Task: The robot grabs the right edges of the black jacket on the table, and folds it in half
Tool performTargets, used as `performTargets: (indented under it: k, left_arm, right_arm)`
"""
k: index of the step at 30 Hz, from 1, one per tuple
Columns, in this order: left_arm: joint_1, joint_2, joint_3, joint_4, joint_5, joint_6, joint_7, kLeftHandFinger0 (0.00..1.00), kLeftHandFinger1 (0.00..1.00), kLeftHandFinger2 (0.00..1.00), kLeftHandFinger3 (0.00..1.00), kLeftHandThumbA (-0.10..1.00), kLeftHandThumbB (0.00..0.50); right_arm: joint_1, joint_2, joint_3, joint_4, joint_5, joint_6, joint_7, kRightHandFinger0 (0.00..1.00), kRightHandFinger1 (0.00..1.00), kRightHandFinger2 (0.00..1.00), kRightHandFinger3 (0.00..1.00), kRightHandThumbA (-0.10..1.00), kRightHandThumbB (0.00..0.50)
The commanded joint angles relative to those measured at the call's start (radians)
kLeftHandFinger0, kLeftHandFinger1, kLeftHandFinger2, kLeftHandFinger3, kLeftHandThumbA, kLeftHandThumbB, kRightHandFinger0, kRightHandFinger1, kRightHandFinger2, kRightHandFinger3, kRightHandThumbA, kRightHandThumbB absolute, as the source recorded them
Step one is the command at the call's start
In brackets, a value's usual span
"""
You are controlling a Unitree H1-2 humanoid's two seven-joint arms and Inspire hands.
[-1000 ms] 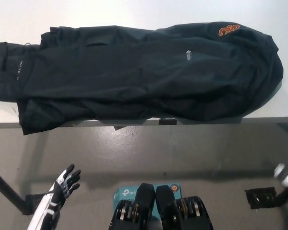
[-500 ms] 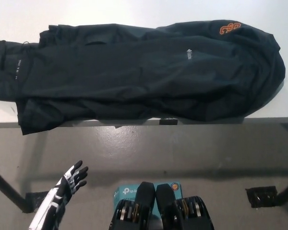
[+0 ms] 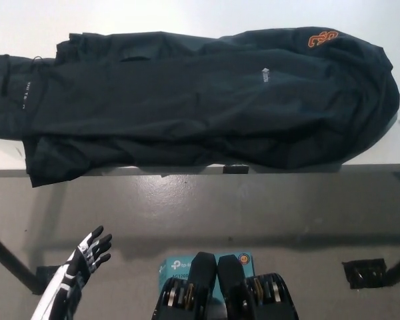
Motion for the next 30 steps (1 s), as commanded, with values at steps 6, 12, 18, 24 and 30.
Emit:
performTargets:
  k: [6,12,18,24,30]
  left_arm:
    - [0.003,-0.006,0.011,-0.015,-0.005,-0.038,0.001,1.0,1.0,1.0,1.0,1.0,0.393]
    - [0.012,-0.009,0.014,-0.025,-0.013,-0.036,-0.003,1.0,1.0,1.0,1.0,1.0,0.383]
    - [0.009,-0.02,0.014,-0.029,-0.007,-0.034,0.004,1.0,1.0,1.0,1.0,1.0,0.389]
    - [0.0,-0.024,0.021,-0.031,-0.007,-0.031,0.006,1.0,1.0,1.0,1.0,1.0,0.397]
    - [-0.005,-0.028,0.023,-0.035,-0.001,-0.028,0.01,1.0,1.0,1.0,1.0,1.0,0.404]
  right_arm:
    - [-0.103,-0.06,0.017,0.227,-0.02,-0.096,0.076,1.0,1.0,1.0,1.0,1.0,0.3]
    - [-0.11,-0.069,0.03,0.301,-0.038,-0.142,0.098,1.0,1.0,1.0,1.0,1.0,0.289]
    - [-0.143,-0.069,0.027,0.413,-0.038,-0.17,0.117,1.0,1.0,1.0,1.0,1.0,0.319]
    - [-0.169,-0.061,0.015,0.501,-0.022,-0.196,0.138,1.0,1.0,1.0,1.0,1.0,0.33]
    - [-0.192,-0.053,0.002,0.563,-0.017,-0.221,0.145,1.0,1.0,1.0,1.0,1.0,0.32]
